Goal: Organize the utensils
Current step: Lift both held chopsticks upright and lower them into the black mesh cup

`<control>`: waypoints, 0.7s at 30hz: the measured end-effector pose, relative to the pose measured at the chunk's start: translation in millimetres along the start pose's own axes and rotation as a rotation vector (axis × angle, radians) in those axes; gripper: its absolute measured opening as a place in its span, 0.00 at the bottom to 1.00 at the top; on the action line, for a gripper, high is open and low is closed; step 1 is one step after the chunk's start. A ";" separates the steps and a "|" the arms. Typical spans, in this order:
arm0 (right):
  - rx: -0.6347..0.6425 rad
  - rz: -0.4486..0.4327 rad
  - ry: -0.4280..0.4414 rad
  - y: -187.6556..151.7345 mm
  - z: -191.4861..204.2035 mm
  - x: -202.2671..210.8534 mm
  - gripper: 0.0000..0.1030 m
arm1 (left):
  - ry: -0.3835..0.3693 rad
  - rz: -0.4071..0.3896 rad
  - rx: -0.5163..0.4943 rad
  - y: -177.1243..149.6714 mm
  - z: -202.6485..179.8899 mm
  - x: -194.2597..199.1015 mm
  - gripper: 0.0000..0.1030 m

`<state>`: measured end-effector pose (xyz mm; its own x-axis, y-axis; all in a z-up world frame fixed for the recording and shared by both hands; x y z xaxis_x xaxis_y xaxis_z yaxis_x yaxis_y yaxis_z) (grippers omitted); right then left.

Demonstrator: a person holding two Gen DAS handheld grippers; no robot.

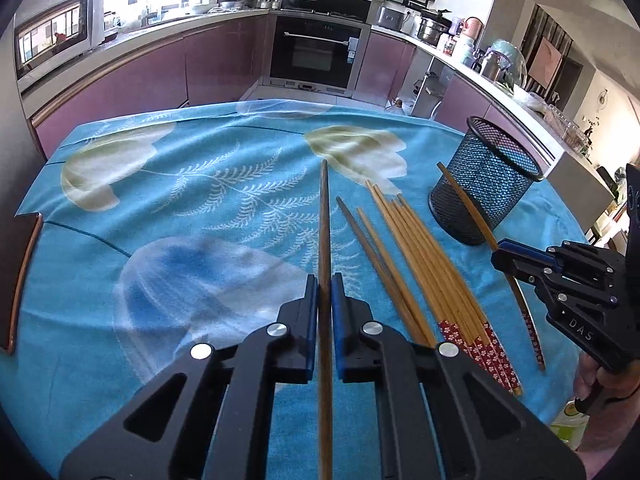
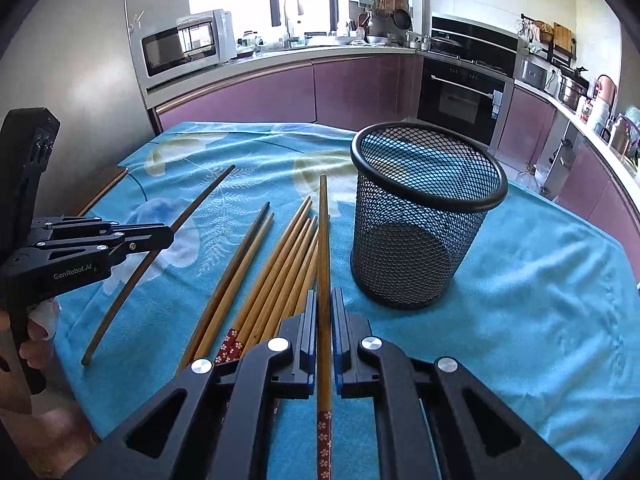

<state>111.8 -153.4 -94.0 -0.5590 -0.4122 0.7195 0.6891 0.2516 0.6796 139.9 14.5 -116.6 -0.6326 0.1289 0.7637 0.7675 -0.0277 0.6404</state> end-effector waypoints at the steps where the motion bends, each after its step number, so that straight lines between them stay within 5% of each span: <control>1: 0.001 -0.006 0.005 0.9 0.0 2.2 0.06 | -0.009 -0.006 0.001 1.5 -0.6 3.0 0.07; 21: -0.006 -0.197 0.103 42.1 -11.0 57.7 0.06 | -0.261 -0.176 0.015 51.2 -27.7 88.5 0.07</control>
<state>113.6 -176.2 -25.4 -0.6333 -0.5403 0.5541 0.5743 0.1519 0.8044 120.3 -2.9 -14.0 -0.7090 0.3809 0.5935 0.6514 0.0315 0.7580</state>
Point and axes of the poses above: each gripper's, at about its wrist camera, not at the fingertips, and x roughly against the way its jaws point, z to its left, y to its top, the point moved 4 cm from there along -x, roughly the way its jaws point, and after that the axes turned 8 degrees about y, right-handed, at the moved point
